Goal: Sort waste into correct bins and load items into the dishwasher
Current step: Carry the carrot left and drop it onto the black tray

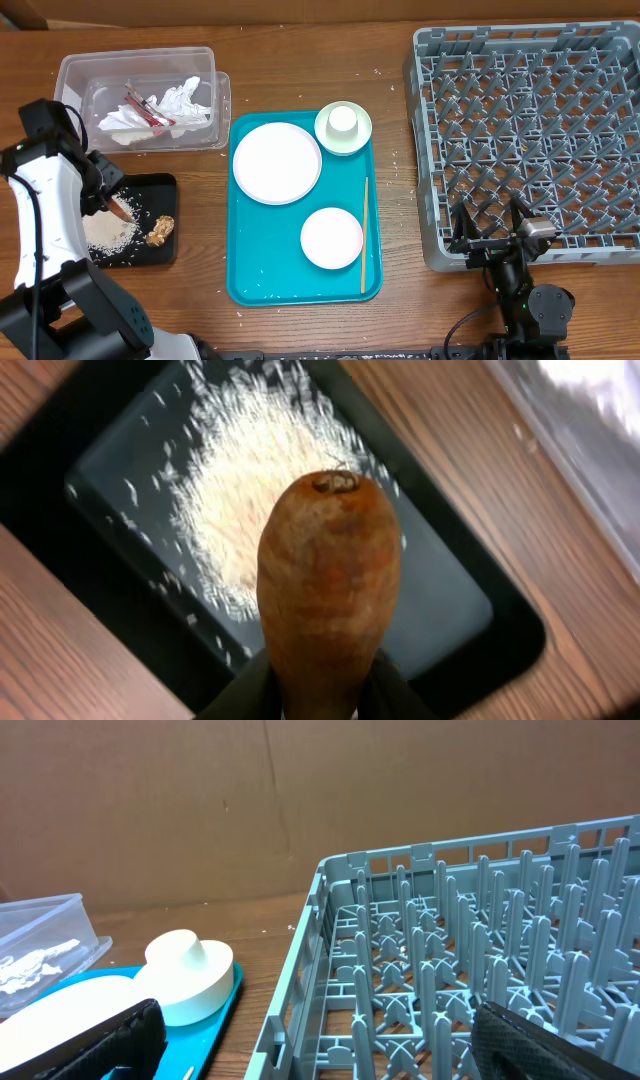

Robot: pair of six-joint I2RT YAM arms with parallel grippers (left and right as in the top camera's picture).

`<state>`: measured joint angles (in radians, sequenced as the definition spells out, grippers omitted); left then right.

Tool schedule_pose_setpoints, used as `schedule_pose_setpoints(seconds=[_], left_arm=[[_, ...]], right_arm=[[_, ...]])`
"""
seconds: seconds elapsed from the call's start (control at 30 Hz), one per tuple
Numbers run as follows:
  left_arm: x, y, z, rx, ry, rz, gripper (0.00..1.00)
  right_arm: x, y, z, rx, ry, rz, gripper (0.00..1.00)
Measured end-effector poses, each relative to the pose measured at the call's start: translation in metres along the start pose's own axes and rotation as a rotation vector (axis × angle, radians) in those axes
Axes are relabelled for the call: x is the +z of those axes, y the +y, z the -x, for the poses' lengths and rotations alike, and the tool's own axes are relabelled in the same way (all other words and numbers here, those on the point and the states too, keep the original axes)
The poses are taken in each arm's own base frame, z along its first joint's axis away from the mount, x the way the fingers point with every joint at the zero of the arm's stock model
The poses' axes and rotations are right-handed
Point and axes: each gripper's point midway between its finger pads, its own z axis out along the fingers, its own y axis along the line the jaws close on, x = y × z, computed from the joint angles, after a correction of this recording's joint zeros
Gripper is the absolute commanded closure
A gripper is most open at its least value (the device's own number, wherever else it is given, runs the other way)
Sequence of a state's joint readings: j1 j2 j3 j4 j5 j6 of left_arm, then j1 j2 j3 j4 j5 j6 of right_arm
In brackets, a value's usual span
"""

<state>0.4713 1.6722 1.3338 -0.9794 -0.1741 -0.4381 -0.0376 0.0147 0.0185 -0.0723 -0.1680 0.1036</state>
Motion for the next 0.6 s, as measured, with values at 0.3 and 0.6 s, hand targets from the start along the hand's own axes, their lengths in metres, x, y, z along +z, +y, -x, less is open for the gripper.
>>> schedule_pose_setpoints(seconds=[0.3, 0.6], left_arm=[[0.017, -0.001, 0.013, -0.011, -0.091, 0.007, 0.64], [0.029, 0.004, -0.001, -0.001, -0.056, 0.026, 0.62]], right_arm=[[0.0, 0.0, 0.0, 0.0, 0.0, 0.0, 0.0], [0.0, 0.0, 0.0, 0.0, 0.0, 0.0, 0.0]])
